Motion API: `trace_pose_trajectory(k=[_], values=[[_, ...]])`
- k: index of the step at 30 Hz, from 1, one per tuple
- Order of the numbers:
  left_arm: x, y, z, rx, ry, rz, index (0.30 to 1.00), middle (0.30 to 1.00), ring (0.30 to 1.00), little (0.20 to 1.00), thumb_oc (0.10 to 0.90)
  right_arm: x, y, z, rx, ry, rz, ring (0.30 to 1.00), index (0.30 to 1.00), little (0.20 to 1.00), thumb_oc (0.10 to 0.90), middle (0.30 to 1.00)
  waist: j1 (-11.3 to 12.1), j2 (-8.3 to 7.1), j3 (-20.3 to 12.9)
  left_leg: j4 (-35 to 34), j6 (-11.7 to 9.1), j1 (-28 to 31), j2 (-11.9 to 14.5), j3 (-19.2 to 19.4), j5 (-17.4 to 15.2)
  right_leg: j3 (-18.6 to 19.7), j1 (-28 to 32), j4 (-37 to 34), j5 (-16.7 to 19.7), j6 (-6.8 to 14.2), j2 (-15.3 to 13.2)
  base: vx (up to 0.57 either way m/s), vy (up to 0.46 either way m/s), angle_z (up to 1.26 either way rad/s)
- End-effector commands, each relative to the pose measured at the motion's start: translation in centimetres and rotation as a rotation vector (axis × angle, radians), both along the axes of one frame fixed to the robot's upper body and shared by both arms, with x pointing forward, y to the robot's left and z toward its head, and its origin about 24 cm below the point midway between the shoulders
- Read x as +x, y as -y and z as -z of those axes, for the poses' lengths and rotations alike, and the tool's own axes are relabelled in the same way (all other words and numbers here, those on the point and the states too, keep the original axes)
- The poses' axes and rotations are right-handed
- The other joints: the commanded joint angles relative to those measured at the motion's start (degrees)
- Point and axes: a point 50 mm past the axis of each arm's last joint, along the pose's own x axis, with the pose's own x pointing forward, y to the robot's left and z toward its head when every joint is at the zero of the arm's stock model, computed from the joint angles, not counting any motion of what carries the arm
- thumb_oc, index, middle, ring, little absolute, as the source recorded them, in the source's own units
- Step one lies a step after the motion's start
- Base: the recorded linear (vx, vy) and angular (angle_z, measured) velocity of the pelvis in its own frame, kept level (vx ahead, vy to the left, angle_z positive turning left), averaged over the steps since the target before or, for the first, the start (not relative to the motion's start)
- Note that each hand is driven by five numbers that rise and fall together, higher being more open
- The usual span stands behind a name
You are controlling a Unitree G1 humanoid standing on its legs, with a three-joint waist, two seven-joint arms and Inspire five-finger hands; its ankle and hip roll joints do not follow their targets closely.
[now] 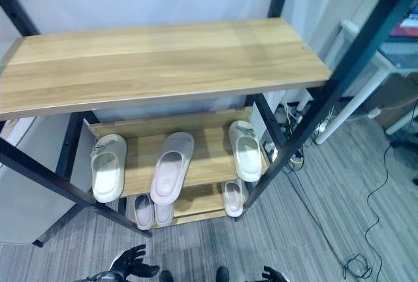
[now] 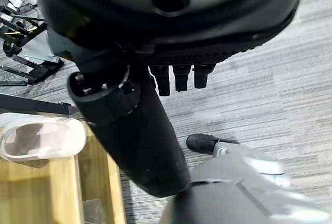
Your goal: Arrange the slippers neatly on the shoe rack.
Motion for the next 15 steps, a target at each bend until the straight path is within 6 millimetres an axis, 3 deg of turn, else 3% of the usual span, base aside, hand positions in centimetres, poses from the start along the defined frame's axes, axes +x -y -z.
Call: trace_pose_trajectory(k=[1,7,8,10,15], values=[[4.5,1.5,-1.9,-0.031,0.166,0.093,0.900,0.900,0.900,0.900,0.800,2.1,-0.4,-0.6,0.007,0.090,-0.024,0.900,0.900,0.900,0.800,0.900,0.8,-1.24,-0.6,0.4,-2.7,-5.1,-1.4,-4.1,1.5,-1.1,1.1,3.1,-7.1,3.5,-1.3,-0.09,-0.088,0.00],[6.1,2.4,-4.6,-0.112,0.341,0.157,0.900,0.900,0.900,0.900,0.800,0.9,0.8,-0.6,-0.026,0.061,-0.007,0.900,0.900,0.900,0.800,0.900,1.4,-0.18,0.8,0.7,-3.4,-5.2,-0.7,-5.6,2.5,-2.6,3.0,0.9,-7.1,2.7,-0.2,-0.07,-0.057,0.20],[6.1,1.9,-6.0,-0.145,0.410,0.162,0.900,0.900,0.900,0.900,0.800,0.8,1.2,-0.7,-0.035,0.063,-0.003,0.900,0.900,0.900,0.800,0.900,2.0,0.22,1.2,1.0,-3.7,-5.2,-0.5,-6.2,3.0,-2.7,3.6,0.7,-7.5,2.3,0.1,-0.04,-0.042,0.11],[6.1,1.7,-6.6,-0.151,0.436,0.169,0.900,0.900,0.900,0.900,0.800,0.8,1.3,-0.8,-0.037,0.068,-0.003,0.900,0.900,0.900,0.800,0.900,2.1,0.29,1.3,1.0,-3.8,-5.2,-0.3,-6.5,3.2,-2.9,3.8,0.7,-7.7,2.2,0.3,-0.05,-0.034,0.13],[5.9,0.3,-10.6,-0.202,0.605,0.197,0.900,0.900,0.900,0.900,0.800,1.6,2.2,-1.3,-0.063,0.094,-0.018,0.900,0.900,0.900,0.800,0.900,3.6,0.99,2.2,2.5,-4.7,-5.9,0.5,-8.1,4.2,-3.8,5.2,0.5,-8.6,1.2,1.1,-0.04,-0.046,0.11]])
